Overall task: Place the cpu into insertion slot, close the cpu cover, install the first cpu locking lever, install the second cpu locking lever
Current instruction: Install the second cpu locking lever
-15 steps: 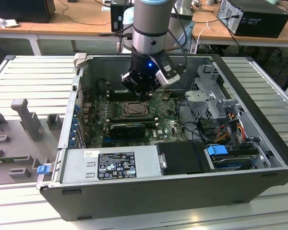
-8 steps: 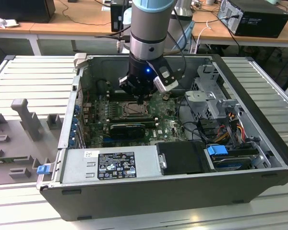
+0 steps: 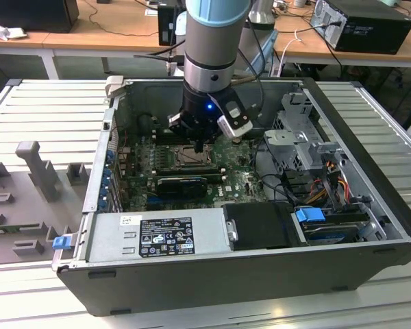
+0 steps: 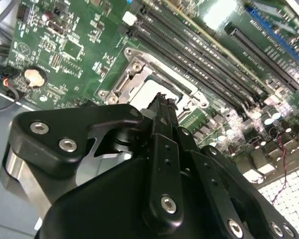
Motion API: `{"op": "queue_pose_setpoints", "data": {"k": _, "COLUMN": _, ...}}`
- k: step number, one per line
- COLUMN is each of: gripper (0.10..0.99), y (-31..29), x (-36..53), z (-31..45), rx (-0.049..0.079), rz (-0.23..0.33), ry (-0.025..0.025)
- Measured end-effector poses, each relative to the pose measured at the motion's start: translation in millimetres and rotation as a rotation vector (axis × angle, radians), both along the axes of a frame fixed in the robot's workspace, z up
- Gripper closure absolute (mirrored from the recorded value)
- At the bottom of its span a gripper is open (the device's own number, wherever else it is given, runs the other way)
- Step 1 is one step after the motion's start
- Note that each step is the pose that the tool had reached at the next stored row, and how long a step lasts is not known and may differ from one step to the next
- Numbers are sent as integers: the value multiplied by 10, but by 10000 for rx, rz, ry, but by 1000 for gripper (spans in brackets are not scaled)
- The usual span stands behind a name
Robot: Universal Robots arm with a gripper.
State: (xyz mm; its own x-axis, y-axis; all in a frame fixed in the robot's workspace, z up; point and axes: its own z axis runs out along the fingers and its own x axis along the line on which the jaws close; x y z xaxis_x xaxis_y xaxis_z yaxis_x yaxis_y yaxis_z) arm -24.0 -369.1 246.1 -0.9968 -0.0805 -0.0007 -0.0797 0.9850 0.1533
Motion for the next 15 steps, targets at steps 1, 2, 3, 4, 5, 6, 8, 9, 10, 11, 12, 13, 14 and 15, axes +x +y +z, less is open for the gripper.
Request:
{"op": "queue_pose_setpoints", "data": {"k": 1, "gripper": 980, "y": -16, "x": 0, "z": -5, "rx": 0, "rz": 0, "ry": 2}}
{"op": "queue_pose_setpoints", "data": {"k": 2, "gripper": 980, "y": -30, "x": 0, "z": -9, "rx": 0, "rz": 0, "ry": 3}}
{"op": "queue_pose_setpoints", "data": {"k": 3, "gripper": 980, "y": -43, "x": -1, "z": -12, "rx": 0, "rz": 0, "ry": 4}}
{"op": "queue_pose_setpoints", "data": {"k": 4, "gripper": 980, "y": -57, "x": -1, "z": -14, "rx": -1, "rz": 0, "ry": 6}}
{"op": "queue_pose_setpoints", "data": {"k": 5, "gripper": 980, "y": -71, "x": -2, "z": -16, "rx": 0, "rz": 1, "ry": 6}}
{"op": "queue_pose_setpoints", "data": {"k": 6, "gripper": 980, "y": -85, "x": -7, "z": -18, "rx": 0, "rz": -1, "ry": 6}}
{"op": "queue_pose_setpoints", "data": {"k": 8, "gripper": 980, "y": -99, "x": -35, "z": -21, "rx": 1, "rz": 0, "ry": 6}}
{"op": "queue_pose_setpoints", "data": {"k": 9, "gripper": 980, "y": -103, "x": -78, "z": -25, "rx": 23, "rz": -1, "ry": 6}}
{"op": "queue_pose_setpoints", "data": {"k": 10, "gripper": 980, "y": -118, "x": -101, "z": -28, "rx": 46, "rz": 0, "ry": 7}}
{"op": "queue_pose_setpoints", "data": {"k": 11, "gripper": 980, "y": -151, "x": -113, "z": -30, "rx": 71, "rz": 2, "ry": 6}}
{"op": "queue_pose_setpoints", "data": {"k": 12, "gripper": 980, "y": -167, "x": -136, "z": -31, "rx": 107, "rz": 0, "ry": 6}}
{"op": "queue_pose_setpoints", "data": {"k": 13, "gripper": 980, "y": -181, "x": -190, "z": -33, "rx": 183, "rz": 1, "ry": 6}}
{"op": "queue_pose_setpoints", "data": {"k": 14, "gripper": 980, "y": -188, "x": -217, "z": -48, "rx": 234, "rz": 1, "ry": 4}}
{"op": "queue_pose_setpoints", "data": {"k": 15, "gripper": 980, "y": -190, "x": -219, "z": -62, "rx": 242, "rz": 0, "ry": 6}}
